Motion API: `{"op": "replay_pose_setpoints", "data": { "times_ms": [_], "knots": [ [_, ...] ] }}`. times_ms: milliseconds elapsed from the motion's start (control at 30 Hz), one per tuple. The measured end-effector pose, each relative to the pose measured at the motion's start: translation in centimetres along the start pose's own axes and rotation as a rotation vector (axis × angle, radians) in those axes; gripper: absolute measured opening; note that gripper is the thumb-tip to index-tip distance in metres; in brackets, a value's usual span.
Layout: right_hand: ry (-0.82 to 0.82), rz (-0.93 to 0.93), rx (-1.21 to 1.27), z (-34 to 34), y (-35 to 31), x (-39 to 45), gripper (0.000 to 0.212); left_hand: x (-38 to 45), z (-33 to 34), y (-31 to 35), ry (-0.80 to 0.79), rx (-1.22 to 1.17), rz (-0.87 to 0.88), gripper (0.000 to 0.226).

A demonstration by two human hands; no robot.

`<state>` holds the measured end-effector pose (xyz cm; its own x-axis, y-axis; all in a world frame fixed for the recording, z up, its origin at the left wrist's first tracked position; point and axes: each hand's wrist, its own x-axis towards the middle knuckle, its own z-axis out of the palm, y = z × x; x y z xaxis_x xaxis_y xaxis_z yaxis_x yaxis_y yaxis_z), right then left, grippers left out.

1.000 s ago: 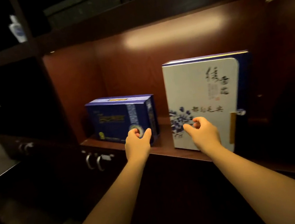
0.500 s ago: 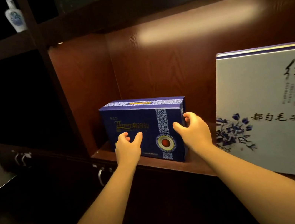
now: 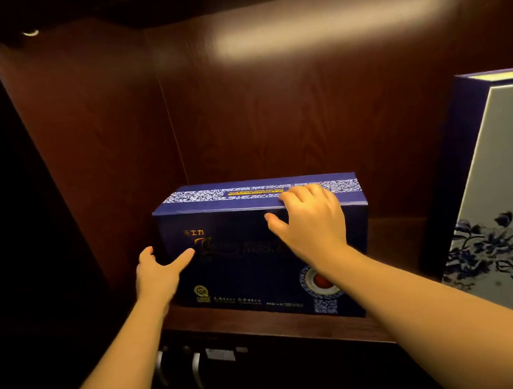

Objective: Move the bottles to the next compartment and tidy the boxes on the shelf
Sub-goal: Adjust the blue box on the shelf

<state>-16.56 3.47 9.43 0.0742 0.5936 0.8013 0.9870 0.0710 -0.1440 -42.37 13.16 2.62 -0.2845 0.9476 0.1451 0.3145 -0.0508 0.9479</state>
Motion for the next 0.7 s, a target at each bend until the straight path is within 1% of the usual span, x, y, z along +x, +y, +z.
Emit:
{"op": "replay_pose_setpoints", "data": {
  "times_ms": [67, 133, 200, 233, 467, 633, 700],
  "knots": [
    [0.073, -0.039, -0.023, 0.3, 0.2, -0.3, 0.034, 1.0, 0.5, -0.8, -0.094, -0.107, 0.024, 0.09],
    [0.077, -0.067, -0.052, 0.5, 0.6, -0.5, 0.036, 1.8, 1.3, -1.4, -0.202, -0.181, 0.043, 0.067],
    [0.062, -0.084, -0.052, 0.6, 1.0, -0.5, 0.038, 2.2, 1.9, -2.0, -0.244, -0.24, 0.052, 0.048],
    [0.051, -0.087, -0.054, 0.5, 1.1, -0.6, 0.039, 2.3, 2.1, -2.2, -0.246, -0.264, 0.055, 0.045],
    [0.028, -0.063, -0.039, 0.2, 1.4, -1.0, 0.038, 1.6, 2.6, -2.7, -0.241, -0.325, 0.11, 0.049],
    [0.034, -0.042, -0.041, -1.3, 3.2, -1.7, 0.038, -0.5, 4.0, -1.8, -0.265, -0.329, 0.116, 0.055],
    [0.037, -0.031, -0.054, -1.9, 4.2, -2.1, 0.038, -1.6, 5.0, -1.2, -0.271, -0.339, 0.119, 0.054]
  ]
}}
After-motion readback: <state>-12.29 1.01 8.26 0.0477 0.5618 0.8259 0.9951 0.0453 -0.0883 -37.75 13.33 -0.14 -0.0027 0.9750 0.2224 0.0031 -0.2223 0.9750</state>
